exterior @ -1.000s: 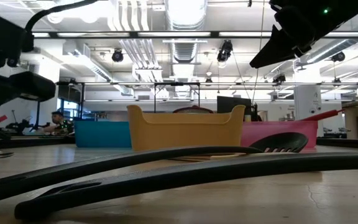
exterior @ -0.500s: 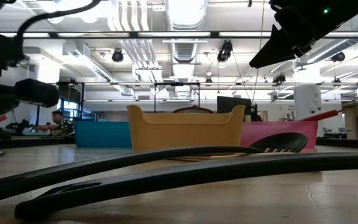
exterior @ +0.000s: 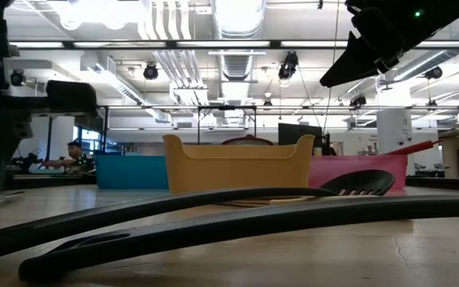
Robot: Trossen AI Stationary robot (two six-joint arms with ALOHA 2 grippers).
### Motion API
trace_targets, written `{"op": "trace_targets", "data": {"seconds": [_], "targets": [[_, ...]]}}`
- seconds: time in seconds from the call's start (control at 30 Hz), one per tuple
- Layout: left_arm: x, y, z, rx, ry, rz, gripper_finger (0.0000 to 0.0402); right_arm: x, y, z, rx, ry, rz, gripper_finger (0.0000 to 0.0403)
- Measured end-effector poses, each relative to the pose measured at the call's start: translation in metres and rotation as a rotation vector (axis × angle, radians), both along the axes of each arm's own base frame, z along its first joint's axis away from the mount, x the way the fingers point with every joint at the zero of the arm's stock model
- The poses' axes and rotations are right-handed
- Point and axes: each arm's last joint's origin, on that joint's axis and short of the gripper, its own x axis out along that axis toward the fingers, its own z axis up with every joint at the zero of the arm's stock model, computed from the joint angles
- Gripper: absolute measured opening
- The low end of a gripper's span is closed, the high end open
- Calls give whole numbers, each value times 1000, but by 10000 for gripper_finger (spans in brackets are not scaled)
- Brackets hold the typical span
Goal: Pick & Place Kitchen Items
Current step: Put the blue patterned table knife into the blue bin
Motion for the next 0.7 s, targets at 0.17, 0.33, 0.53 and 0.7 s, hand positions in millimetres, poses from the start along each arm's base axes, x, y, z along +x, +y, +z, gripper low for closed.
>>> {"op": "trace_targets", "data": {"seconds": [0.17, 0.33, 0.53, 0.7], "targets": [[10, -3, 21, 73, -79, -58, 37, 0, 0, 0, 0, 0, 0, 161], [21, -8, 69, 75, -289, -36, 37, 0, 0, 0, 0, 0, 0, 149], [16, 1, 124, 56, -549, 65, 37, 0, 0, 0, 0, 0, 0, 135], [6, 10, 158, -57, -801, 83, 37, 0, 0, 0, 1, -2, 0, 124]]}}
